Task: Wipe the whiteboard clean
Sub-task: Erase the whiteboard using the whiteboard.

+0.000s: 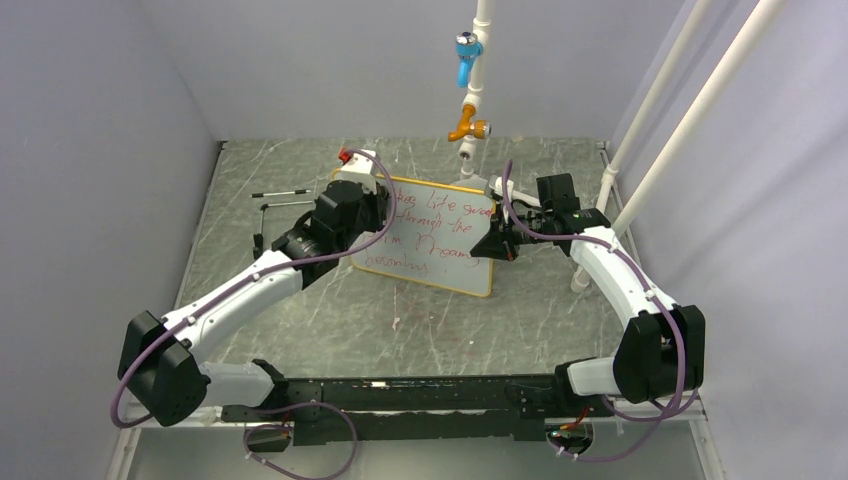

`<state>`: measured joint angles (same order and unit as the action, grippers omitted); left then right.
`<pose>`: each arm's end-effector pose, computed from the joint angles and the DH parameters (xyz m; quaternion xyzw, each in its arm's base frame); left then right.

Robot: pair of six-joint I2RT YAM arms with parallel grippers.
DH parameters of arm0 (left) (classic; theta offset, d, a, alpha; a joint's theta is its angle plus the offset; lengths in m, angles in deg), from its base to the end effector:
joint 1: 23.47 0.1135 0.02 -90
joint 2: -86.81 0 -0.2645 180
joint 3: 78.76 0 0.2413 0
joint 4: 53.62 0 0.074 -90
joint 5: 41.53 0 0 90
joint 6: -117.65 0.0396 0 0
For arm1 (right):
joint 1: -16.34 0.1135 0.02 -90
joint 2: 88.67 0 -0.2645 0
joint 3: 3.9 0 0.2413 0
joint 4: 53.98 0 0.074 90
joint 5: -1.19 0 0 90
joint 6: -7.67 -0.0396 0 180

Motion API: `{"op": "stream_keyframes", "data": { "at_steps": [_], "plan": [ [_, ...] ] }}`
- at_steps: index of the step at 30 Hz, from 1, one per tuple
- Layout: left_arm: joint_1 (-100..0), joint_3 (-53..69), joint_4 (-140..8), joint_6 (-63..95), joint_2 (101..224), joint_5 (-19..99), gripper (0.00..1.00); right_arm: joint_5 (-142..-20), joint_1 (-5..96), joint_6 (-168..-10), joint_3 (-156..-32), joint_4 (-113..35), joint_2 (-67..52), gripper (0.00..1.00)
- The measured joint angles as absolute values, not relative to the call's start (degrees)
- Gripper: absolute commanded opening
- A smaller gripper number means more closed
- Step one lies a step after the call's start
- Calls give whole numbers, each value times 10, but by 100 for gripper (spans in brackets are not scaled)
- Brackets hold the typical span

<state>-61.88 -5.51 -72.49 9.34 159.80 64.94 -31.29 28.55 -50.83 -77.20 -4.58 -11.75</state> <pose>0.2342 -0.1714 0.3318 0.0580 0.8060 -0.1719 0.5634 0.2454 0.0873 0.2798 -0.4511 0.7148 0.4033 0.3505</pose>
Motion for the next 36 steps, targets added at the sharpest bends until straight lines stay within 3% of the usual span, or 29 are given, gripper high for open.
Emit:
{"op": "stream_keyframes", "data": {
  "at_steps": [15,27,36],
  "plan": [
    [-620,-168,-653,84,1564,636,0,-313,286,-487,-772,-47,-117,0],
    [-620,-14,-793,130,1610,627,0,-315,286,-486,-772,-53,-117,0],
    [-619,-16,-775,136,1599,628,0,-301,286,-521,-771,-84,-94,0]
  ]
}}
